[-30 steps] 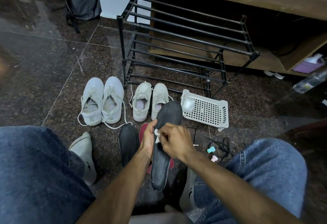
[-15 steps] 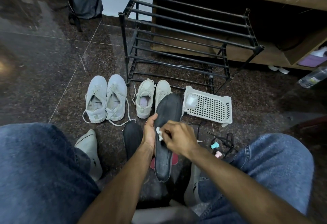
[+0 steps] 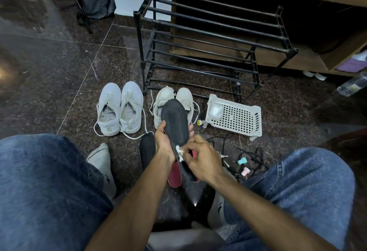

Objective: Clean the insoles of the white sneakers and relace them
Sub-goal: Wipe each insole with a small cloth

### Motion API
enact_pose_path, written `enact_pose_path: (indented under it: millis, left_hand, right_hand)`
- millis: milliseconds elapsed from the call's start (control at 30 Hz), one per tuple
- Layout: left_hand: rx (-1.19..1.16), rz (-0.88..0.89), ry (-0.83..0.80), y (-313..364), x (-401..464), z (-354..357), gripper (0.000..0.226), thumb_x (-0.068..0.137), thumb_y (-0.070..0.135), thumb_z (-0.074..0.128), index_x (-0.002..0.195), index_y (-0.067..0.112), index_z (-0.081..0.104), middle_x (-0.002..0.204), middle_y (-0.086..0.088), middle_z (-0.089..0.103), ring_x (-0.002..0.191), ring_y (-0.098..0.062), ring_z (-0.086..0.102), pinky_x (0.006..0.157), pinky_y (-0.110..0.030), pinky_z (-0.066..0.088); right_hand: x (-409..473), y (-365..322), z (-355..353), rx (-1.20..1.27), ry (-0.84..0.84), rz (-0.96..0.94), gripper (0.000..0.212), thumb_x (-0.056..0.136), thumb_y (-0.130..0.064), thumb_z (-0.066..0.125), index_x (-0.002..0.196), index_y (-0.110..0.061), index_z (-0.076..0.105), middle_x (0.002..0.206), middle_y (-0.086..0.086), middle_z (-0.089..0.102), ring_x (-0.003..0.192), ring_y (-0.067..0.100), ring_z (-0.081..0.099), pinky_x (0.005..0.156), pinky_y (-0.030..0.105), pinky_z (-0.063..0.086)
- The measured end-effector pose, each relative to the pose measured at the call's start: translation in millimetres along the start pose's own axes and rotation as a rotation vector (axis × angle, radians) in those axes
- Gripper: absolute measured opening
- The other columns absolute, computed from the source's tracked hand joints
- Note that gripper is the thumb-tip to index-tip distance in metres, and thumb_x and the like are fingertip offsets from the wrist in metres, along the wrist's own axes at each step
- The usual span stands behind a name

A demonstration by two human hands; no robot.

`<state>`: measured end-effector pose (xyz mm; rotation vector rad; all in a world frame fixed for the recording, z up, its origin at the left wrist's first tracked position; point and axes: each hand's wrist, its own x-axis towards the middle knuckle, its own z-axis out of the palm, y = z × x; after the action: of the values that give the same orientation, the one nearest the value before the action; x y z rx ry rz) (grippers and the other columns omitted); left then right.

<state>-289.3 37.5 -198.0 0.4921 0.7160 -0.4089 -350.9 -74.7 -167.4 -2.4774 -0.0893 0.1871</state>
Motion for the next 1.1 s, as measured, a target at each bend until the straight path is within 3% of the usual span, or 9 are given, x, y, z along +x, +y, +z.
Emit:
enact_pose_path:
  millis: [67,200,333,433,533,667,767,967,1100]
  left_hand:
    - [-0.055,0.02,-0.015,5.1,3.3,3.7,0.058,0.094,0.045,0.043,0.122,-0.004,0.057,0.118,-0.027,0.063,0.096,-0.035,0.062,0.1,-0.045,0.044]
    - [0.05,0.068,-0.036,8.0,7.5,1.4,0.055,0.095,0.047,0.048,0.121,0.002,0.062,0.097,-0.017,0.069,0.082,-0.028,0.064,0.082,-0.038,0.051]
    - [0.152,-0.033,-0.174,-4.0,-4.0,0.3,0.059,0.083,0.051,0.061,0.105,-0.003,0.072,0.101,-0.02,0.067,0.088,-0.029,0.064,0.099,-0.041,0.046]
    - [0.111,-0.116,-0.235,-16.0,-9.1,-5.1,0.081,0.078,0.057,0.06,0.127,-0.007,0.057,0.119,-0.02,0.061,0.107,-0.029,0.062,0.101,-0.039,0.048]
    - [0.052,-0.118,-0.277,-14.3,-6.4,-8.1,0.082,0.082,0.061,0.057,0.131,-0.005,0.054,0.119,-0.019,0.059,0.107,-0.03,0.06,0.102,-0.04,0.045]
    - [-0.053,-0.101,-0.296,-9.9,-5.0,-4.1,0.061,0.091,0.054,0.049,0.122,0.004,0.063,0.112,-0.015,0.066,0.1,-0.027,0.065,0.103,-0.038,0.043]
    - [-0.035,-0.098,-0.305,-14.4,-5.7,-4.2,0.061,0.091,0.052,0.053,0.134,0.009,0.057,0.121,-0.013,0.064,0.112,-0.027,0.061,0.11,-0.037,0.039]
    - [-0.045,-0.093,-0.293,-7.3,2.2,-11.6,0.065,0.09,0.06,0.044,0.104,0.0,0.067,0.089,-0.016,0.064,0.102,-0.031,0.063,0.088,-0.041,0.053]
    - [0.006,-0.139,-0.27,-16.2,0.5,-7.8,0.063,0.088,0.059,0.049,0.109,0.003,0.069,0.102,-0.016,0.069,0.104,-0.028,0.063,0.105,-0.039,0.044]
  right_hand:
    - [7.9,5.3,6.7,0.113,0.053,0.114,0.011,0.084,-0.019,0.069,0.091,-0.025,0.074,0.102,-0.012,0.052,0.092,0.011,0.056,0.076,0.032,0.05]
    - [18.0,6.5,18.9,0.429,0.111,0.308,0.014,0.079,-0.013,0.075,0.077,-0.027,0.075,0.093,-0.003,0.069,0.084,0.016,0.065,0.084,0.039,0.054]
    - [34.0,3.5,17.2,0.562,0.199,0.421,0.027,0.077,0.001,0.07,0.07,-0.024,0.076,0.075,-0.012,0.07,0.072,0.01,0.066,0.078,0.033,0.056]
    - [40.8,-3.4,6.9,0.699,0.15,0.49,0.023,0.079,0.006,0.069,0.075,-0.015,0.076,0.075,-0.008,0.068,0.072,0.01,0.062,0.074,0.026,0.05]
    - [30.4,-0.1,3.1,0.228,0.158,0.217,0.011,0.08,-0.009,0.073,0.084,-0.018,0.078,0.095,-0.006,0.056,0.093,0.011,0.053,0.079,0.026,0.046]
    - [31.1,-6.7,-7.6,-0.263,0.185,-0.21,0.013,0.083,-0.018,0.071,0.095,-0.02,0.077,0.085,-0.002,0.059,0.087,0.021,0.055,0.079,0.037,0.047]
    - [44.7,-18.0,-16.6,-0.278,0.119,-0.134,0.02,0.09,-0.021,0.061,0.104,-0.021,0.075,0.09,-0.001,0.063,0.088,0.022,0.059,0.079,0.035,0.048]
    - [9.0,-24.6,1.6,-0.026,-0.03,-0.065,0.018,0.086,-0.01,0.061,0.091,-0.019,0.076,0.09,-0.006,0.066,0.081,0.017,0.061,0.078,0.035,0.052]
    - [32.9,-18.5,-11.2,-0.213,0.06,-0.092,0.021,0.09,-0.016,0.057,0.1,-0.022,0.074,0.094,-0.005,0.063,0.088,0.019,0.059,0.077,0.032,0.049]
